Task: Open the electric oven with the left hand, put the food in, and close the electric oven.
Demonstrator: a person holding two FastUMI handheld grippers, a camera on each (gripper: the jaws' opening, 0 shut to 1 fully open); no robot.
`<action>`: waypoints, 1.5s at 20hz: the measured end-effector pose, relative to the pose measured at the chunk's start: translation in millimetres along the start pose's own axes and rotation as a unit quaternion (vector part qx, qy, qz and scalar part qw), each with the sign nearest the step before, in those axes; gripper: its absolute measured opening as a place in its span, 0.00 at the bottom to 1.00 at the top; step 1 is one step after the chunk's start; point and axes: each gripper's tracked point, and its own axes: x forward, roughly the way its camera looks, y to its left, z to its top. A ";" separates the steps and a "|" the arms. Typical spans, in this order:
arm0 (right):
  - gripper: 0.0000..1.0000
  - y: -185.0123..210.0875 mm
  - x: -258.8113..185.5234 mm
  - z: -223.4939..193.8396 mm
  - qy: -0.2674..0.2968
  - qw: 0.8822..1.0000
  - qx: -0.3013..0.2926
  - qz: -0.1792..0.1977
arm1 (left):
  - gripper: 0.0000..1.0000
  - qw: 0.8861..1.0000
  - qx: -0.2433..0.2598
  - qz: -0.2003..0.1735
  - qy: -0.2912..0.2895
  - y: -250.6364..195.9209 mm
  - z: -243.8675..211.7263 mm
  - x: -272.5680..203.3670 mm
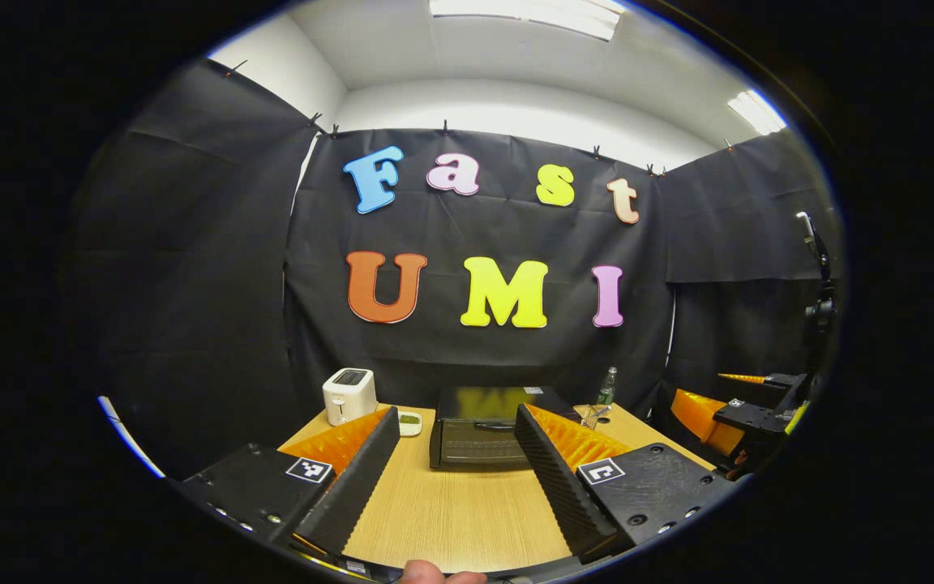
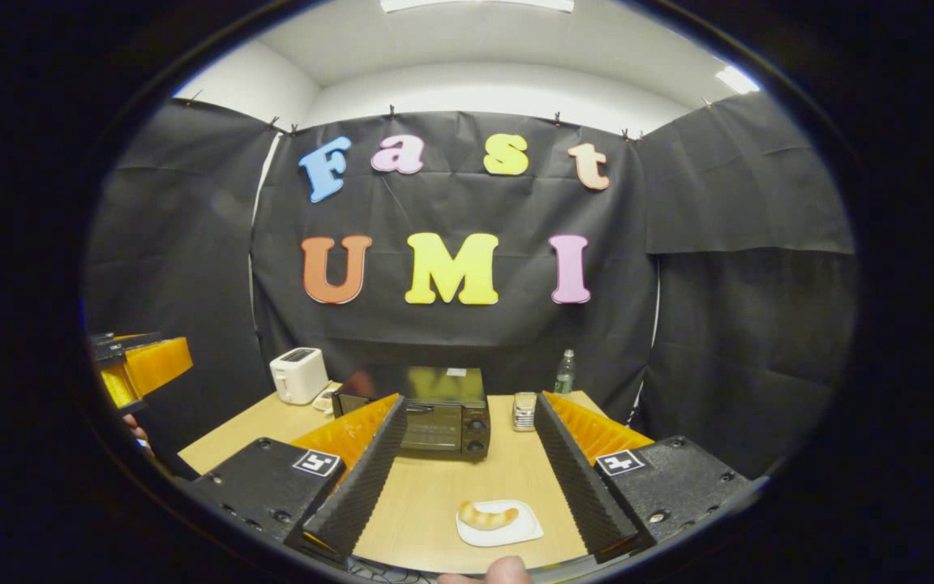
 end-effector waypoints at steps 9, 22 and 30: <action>0.99 -11.5 -0.7 0.2 0.006 1.000 -0.007 -0.004 | 0.94 1.000 -0.002 -0.022 -0.009 -24.3 -3.9 9.6; 0.99 -94.3 34.8 -17.4 0.016 0.997 0.027 -0.075 | 0.94 0.998 0.022 -0.053 0.036 -81.3 -29.7 129.1; 0.99 -173.1 37.0 -27.7 0.041 0.989 0.030 -0.142 | 0.94 0.997 0.053 -0.033 0.043 -93.4 -76.4 265.1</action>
